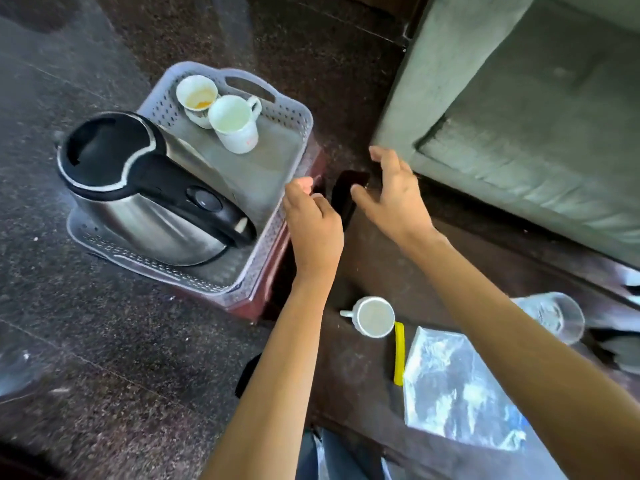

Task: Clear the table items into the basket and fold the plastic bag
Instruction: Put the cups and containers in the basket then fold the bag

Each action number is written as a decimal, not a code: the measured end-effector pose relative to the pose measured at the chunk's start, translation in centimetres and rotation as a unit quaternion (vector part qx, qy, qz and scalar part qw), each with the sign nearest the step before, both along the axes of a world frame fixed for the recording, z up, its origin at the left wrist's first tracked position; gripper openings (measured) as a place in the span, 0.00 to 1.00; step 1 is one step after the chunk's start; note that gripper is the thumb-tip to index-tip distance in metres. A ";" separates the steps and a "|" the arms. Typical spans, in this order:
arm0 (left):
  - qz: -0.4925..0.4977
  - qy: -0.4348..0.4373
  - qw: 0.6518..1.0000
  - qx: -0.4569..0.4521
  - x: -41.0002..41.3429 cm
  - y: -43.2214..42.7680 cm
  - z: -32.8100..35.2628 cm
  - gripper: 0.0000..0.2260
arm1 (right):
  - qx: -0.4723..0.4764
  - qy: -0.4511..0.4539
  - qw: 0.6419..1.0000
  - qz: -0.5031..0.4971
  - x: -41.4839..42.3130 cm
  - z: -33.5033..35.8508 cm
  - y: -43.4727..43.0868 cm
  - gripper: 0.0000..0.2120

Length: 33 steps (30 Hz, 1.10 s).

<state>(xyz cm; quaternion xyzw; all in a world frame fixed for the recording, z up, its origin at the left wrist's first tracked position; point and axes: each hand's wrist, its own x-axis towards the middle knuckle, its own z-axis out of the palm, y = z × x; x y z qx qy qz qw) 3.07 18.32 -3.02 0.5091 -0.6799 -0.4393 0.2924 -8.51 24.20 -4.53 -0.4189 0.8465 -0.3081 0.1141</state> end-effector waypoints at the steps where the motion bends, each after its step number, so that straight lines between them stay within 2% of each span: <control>1: -0.016 -0.005 1.000 0.002 0.2 0.9 -0.4 0.11 | 0.017 -0.006 1.000 -0.002 0.6 -0.8 1.6 0.28; 6: -0.085 -0.041 0.995 0.038 2.1 4.8 -2.9 0.13 | 0.085 -0.056 0.995 -0.006 4.1 -3.8 8.3 0.32; 11: -0.109 -0.087 0.987 0.076 4.4 7.4 -5.5 0.13 | 0.125 -0.115 0.985 -0.001 7.6 -5.8 12.5 0.45; 14: -0.123 -0.107 0.982 0.095 5.4 8.1 -6.7 0.13 | 0.168 -0.101 0.980 0.021 9.1 -7.1 13.9 0.54; 16: -0.133 -0.121 0.978 0.104 5.8 8.3 -7.2 0.13 | 0.191 -0.092 0.977 0.039 9.7 -7.9 14.5 0.55; 20: -0.131 -0.130 0.975 0.123 6.1 8.5 -7.8 0.14 | 0.230 -0.068 0.969 0.059 10.0 -9.0 15.2 0.51; 25: -0.127 -0.133 0.975 0.128 5.9 8.3 -7.9 0.14 | 0.203 -0.063 0.976 0.038 9.9 -9.9 15.1 0.38; 33: -0.096 -0.117 0.984 0.089 5.1 6.5 -6.1 0.14 | 0.177 -0.076 0.981 0.033 6.9 -7.3 13.4 0.35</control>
